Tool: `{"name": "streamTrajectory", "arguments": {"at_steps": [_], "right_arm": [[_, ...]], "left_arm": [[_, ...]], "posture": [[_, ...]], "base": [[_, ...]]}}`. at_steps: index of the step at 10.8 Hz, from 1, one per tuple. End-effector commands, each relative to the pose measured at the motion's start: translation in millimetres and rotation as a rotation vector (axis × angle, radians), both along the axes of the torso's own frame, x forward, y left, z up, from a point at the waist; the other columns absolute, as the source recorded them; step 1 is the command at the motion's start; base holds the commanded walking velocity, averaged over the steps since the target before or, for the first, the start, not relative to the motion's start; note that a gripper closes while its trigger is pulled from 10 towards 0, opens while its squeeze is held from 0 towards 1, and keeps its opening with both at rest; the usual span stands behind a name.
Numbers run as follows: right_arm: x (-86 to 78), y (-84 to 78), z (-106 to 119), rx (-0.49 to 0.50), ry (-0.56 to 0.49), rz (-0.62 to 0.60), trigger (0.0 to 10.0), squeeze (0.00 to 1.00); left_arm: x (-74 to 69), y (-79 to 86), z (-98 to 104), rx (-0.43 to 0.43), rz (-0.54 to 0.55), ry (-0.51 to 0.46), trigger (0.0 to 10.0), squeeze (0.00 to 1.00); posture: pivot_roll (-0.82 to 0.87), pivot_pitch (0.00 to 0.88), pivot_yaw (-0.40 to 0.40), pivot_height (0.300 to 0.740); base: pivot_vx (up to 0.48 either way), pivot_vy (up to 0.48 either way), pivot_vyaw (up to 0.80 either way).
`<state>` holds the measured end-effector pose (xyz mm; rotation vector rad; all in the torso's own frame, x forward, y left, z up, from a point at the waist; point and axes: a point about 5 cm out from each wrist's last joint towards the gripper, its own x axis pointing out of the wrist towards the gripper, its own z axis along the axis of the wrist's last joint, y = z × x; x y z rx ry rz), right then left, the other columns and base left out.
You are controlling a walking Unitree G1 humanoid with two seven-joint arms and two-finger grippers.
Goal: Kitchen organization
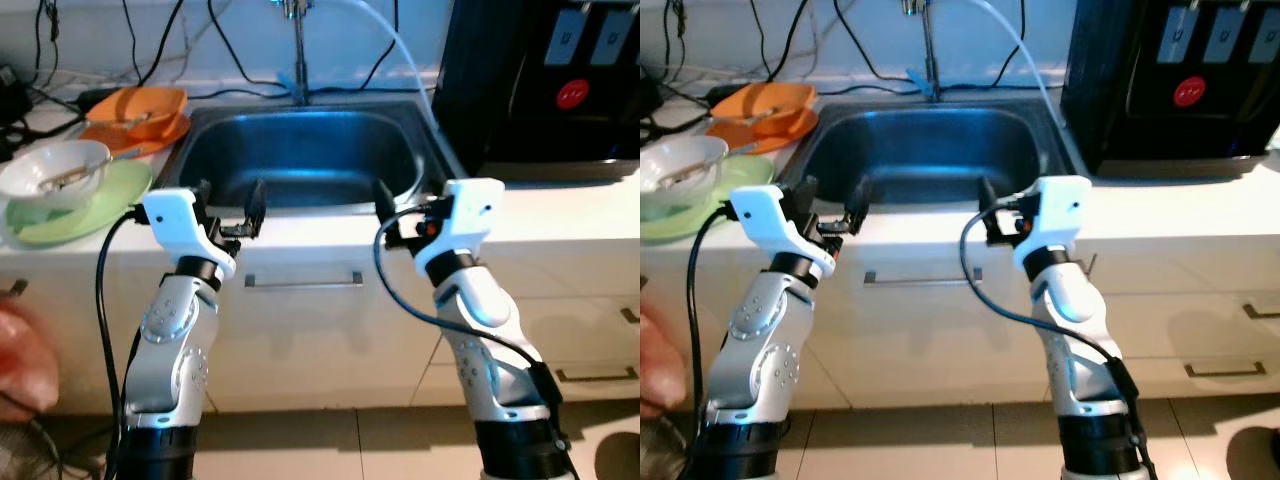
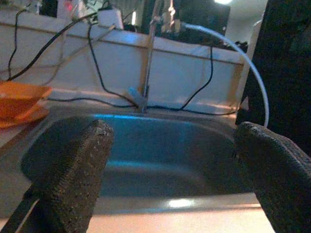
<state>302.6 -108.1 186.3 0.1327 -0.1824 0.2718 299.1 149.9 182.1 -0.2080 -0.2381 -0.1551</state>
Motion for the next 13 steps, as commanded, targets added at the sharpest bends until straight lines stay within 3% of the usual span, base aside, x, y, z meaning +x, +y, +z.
{"name": "streamTrajectory", "arguments": {"at_steps": [1,7,11,13], "right_arm": [[-2.6,0.5,4.5,-0.02,-0.033,0.003,10.0,0.0],[-3.8,3.0,4.3,-0.037,-0.046,0.018,10.0,0.0],[-4.1,3.0,4.1,-0.043,-0.051,0.018,10.0,0.0],[-4.0,2.9,4.1,-0.045,-0.053,0.019,10.0,0.0]], "left_arm": [[1.3,-2.5,12.1,0.004,-0.01,-0.038,10.0,0.0],[2.8,1.2,7.9,0.001,0.018,-0.013,10.0,0.0],[3.9,0.1,7.6,0.024,0.037,-0.013,10.0,0.0],[4.0,0.2,8.1,0.035,0.046,-0.017,10.0,0.0]], "posture": [[0.05,0.01,0.06,0.74],[0.05,0.009,0.06,0.74],[0.05,0.008,0.059,0.74],[0.05,0.008,0.061,0.74]], "base": [[0.375,0.0,0.0],[0.342,0.292,0.0],[0.0,0.0,0.0],[0.0,0.0,0.51]]}}
